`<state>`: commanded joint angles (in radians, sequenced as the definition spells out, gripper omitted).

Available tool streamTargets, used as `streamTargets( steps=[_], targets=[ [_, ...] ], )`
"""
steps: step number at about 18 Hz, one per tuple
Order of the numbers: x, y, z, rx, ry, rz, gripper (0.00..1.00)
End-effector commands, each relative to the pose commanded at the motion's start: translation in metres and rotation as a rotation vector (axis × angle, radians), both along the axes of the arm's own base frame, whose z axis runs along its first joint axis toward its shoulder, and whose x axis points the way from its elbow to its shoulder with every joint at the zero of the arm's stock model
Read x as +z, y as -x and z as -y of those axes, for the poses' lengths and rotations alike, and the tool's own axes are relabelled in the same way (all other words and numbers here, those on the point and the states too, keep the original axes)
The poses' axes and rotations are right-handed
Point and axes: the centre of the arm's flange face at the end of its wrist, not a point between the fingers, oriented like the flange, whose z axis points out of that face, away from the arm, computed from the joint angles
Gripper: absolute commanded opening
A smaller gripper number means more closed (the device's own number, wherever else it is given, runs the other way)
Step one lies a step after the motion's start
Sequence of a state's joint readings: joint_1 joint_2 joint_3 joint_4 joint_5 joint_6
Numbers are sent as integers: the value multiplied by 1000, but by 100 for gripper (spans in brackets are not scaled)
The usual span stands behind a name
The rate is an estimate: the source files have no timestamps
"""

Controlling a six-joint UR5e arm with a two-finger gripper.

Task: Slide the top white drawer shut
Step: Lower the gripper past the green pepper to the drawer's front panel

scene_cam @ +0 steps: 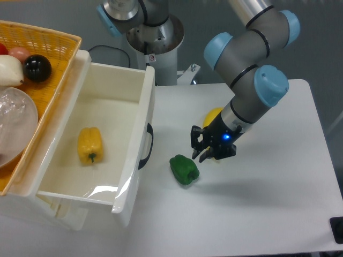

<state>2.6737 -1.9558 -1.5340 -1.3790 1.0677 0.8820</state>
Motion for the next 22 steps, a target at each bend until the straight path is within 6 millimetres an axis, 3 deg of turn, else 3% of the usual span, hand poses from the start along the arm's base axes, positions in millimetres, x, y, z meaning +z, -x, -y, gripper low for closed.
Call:
streamTargets(
  steps=[1,8,22],
  targets=[
    [-1,0,-1,1,-6,5,0],
    [-1,0,-5,51,-37,54,0],
    [-5,-32,-15,50,5,215,0]
  ],
)
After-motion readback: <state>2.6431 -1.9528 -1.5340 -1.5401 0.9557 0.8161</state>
